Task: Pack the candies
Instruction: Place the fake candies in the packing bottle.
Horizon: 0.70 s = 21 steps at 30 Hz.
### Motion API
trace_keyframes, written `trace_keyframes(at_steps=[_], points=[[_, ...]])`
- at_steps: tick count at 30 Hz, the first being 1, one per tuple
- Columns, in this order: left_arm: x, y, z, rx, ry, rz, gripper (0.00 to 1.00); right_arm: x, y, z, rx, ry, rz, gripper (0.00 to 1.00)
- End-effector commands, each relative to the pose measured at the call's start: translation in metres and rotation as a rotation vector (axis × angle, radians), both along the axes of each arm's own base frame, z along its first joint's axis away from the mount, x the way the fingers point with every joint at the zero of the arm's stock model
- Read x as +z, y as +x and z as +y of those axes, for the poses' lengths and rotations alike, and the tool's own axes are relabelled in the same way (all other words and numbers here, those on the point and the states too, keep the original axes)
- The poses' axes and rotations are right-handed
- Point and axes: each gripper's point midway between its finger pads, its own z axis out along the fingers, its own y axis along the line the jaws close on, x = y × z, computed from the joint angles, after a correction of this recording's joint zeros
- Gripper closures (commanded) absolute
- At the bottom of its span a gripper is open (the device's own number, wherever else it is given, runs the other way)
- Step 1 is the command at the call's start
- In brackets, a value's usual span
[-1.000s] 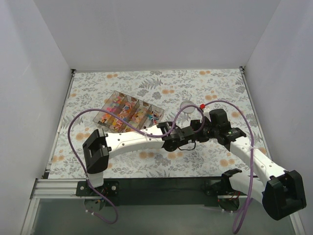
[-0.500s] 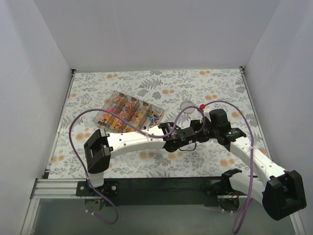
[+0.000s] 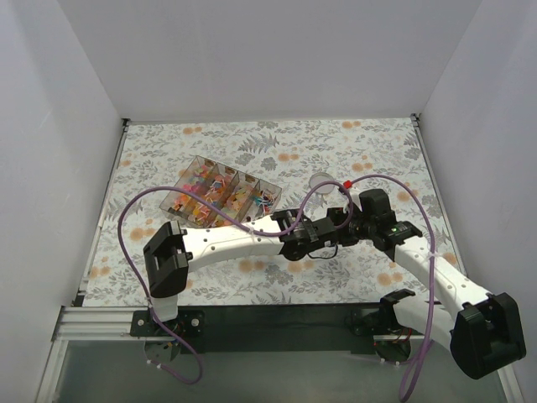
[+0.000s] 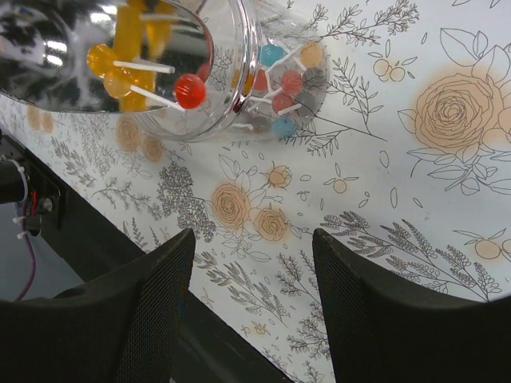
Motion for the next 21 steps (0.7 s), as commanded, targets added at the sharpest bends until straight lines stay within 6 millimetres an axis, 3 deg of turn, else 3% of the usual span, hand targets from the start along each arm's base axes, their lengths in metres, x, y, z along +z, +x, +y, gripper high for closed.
trace_keyframes(at_steps=[1,13,21], points=[[0.027,0.004,-0.007,-0.02,-0.054,-0.064,1.0,0.008,0.003,0.003,-0.001,0.033,-0.033,0.33],[0.016,-0.001,0.003,-0.034,-0.011,-0.048,1.0,0.008,0.004,0.003,0.001,0.036,-0.033,0.33],[0.025,0.001,0.006,-0.028,-0.034,-0.066,1.0,0.004,0.002,0.003,-0.001,0.037,-0.018,0.33]])
